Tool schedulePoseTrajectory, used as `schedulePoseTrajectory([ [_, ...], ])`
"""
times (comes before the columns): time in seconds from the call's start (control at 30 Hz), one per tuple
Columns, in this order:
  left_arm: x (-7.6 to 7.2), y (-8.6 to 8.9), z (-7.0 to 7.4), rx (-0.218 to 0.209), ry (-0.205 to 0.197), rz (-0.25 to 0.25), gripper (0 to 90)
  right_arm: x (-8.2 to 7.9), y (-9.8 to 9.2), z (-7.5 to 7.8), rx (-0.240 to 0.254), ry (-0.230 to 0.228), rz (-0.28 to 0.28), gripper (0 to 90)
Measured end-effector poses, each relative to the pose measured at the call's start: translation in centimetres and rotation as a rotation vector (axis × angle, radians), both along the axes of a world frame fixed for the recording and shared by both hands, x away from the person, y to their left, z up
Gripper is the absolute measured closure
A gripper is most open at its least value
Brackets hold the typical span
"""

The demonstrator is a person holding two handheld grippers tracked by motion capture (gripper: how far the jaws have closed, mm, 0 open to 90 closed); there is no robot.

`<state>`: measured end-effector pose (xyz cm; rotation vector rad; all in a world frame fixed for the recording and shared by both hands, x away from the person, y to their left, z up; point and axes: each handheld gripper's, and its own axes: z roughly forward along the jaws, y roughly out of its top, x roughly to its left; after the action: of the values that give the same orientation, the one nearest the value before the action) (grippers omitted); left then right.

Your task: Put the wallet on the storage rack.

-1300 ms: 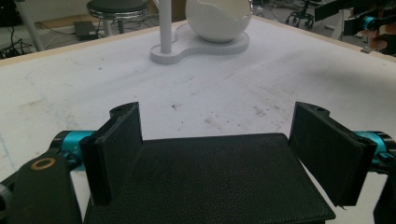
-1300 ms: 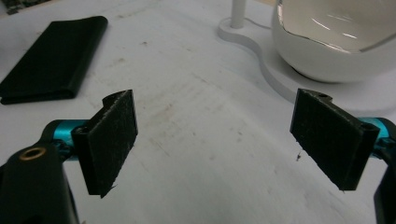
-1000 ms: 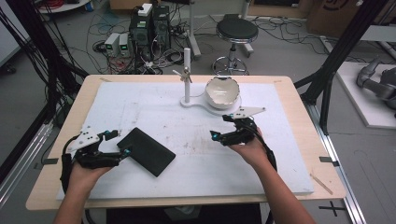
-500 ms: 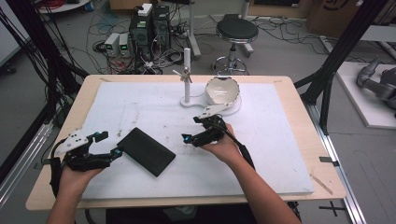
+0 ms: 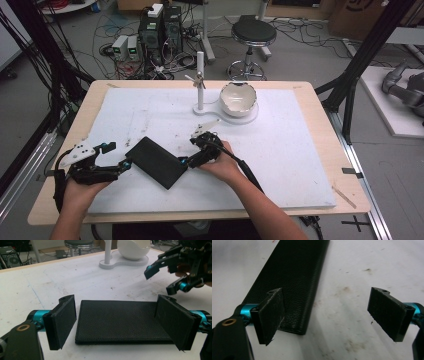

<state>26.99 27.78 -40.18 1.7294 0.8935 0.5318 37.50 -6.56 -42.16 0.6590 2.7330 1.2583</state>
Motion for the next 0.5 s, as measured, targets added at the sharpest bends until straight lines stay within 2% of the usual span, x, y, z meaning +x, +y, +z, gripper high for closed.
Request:
schedulePoseTrajectory([
  [0.13, 0.1, -0.2, 0.0, 0.005, -0.003, -0.007, 17.6, 0.0, 1.0, -0.9, -0.007, 0.029, 0.013, 15.1],
  [0.33, 0.3, -0.4, -0.1, 0.005, 0.001, -0.011, 17.6, 0.0, 1.9, -2.2, -0.001, 0.130, 0.025, 18.2],
  [0.4, 0.3, -0.4, -0.1, 0.006, 0.002, -0.012, 17.6, -0.1, 2.1, -2.5, -0.007, 0.148, 0.041, 19.6],
  [0.47, 0.3, -0.3, -0.1, 0.006, 0.001, -0.009, 17.6, -0.1, 2.1, -2.5, -0.003, 0.145, 0.036, 21.2],
  [0.5, 0.3, -0.3, -0.1, 0.006, 0.002, -0.010, 17.6, -0.1, 2.1, -2.4, -0.004, 0.143, 0.043, 24.7],
])
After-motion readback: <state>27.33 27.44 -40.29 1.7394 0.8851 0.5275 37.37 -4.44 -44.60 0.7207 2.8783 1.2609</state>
